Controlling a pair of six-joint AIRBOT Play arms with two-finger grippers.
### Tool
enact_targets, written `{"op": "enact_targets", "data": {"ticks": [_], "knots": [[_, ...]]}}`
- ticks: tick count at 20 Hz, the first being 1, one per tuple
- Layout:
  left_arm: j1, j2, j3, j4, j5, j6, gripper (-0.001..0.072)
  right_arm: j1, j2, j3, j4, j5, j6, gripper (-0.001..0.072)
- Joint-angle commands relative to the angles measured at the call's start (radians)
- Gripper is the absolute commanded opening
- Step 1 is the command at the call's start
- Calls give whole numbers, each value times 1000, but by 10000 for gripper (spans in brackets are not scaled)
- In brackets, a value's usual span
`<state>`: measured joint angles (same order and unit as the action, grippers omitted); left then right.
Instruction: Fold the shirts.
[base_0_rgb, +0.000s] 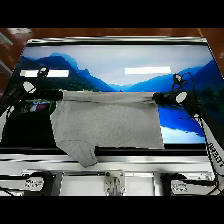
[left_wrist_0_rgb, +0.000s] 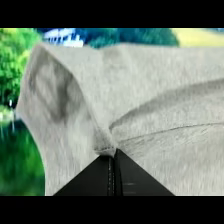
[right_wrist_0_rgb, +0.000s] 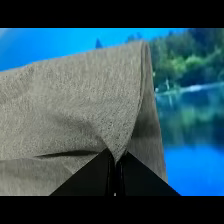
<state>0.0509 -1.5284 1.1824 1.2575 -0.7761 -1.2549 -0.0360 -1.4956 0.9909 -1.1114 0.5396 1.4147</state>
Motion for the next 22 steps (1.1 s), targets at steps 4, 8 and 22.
{"op": "enact_targets", "data": {"ticks": [4, 8, 22], "knots": [[6, -65, 16, 116, -239, -171, 34, -11, -21, 0, -84, 184, 174, 55], [7, -65, 21, 150, -214, -190, 34, -11, -21, 0, -123, 134, 243, 55], [89, -5, 106, 306, -604, -169, 642, -100, 113, 99, -319, 468, 138, 472]]}}
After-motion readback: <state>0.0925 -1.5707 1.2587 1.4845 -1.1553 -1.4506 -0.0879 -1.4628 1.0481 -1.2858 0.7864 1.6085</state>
